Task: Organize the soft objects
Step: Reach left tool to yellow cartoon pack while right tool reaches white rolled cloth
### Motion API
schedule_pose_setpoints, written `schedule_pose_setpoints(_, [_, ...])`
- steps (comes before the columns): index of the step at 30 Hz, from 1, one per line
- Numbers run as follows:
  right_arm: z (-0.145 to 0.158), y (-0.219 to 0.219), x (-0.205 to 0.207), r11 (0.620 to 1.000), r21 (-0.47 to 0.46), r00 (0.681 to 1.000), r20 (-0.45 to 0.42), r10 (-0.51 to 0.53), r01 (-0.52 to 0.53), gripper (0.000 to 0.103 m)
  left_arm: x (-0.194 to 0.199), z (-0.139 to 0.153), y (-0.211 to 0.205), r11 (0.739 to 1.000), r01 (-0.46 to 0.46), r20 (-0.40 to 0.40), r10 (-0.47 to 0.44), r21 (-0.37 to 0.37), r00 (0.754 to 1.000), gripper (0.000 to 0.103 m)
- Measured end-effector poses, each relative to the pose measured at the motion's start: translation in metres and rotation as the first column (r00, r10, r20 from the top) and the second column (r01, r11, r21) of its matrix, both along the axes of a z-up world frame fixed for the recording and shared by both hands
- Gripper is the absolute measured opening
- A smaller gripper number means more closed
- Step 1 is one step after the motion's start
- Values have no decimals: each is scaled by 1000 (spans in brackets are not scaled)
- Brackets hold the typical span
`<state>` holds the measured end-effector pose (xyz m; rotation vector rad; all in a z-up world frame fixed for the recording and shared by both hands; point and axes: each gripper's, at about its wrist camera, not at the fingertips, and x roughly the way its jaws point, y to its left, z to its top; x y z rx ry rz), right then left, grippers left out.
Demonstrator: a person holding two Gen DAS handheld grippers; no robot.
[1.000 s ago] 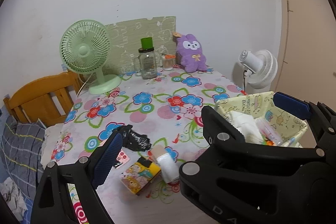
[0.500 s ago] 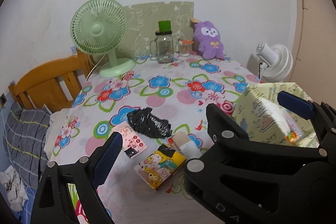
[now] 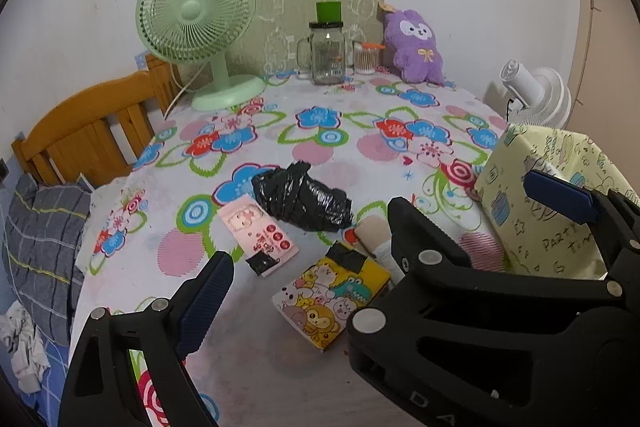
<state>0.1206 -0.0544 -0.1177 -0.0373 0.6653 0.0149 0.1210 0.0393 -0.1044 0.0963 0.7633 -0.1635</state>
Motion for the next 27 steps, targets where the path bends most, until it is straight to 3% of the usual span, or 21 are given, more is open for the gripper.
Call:
schedule_pose_setpoints(11, [-27,9,19,999,-2,995,-88,36,-37,89,14,-26,9,1000,-22,-71,22,-1,997,93])
schedule_pose_setpoints(27, [-57,4,39,992,104,969,-230,90,-68,56,27,-46,5,1000,-5,-131,4,-5,991,90])
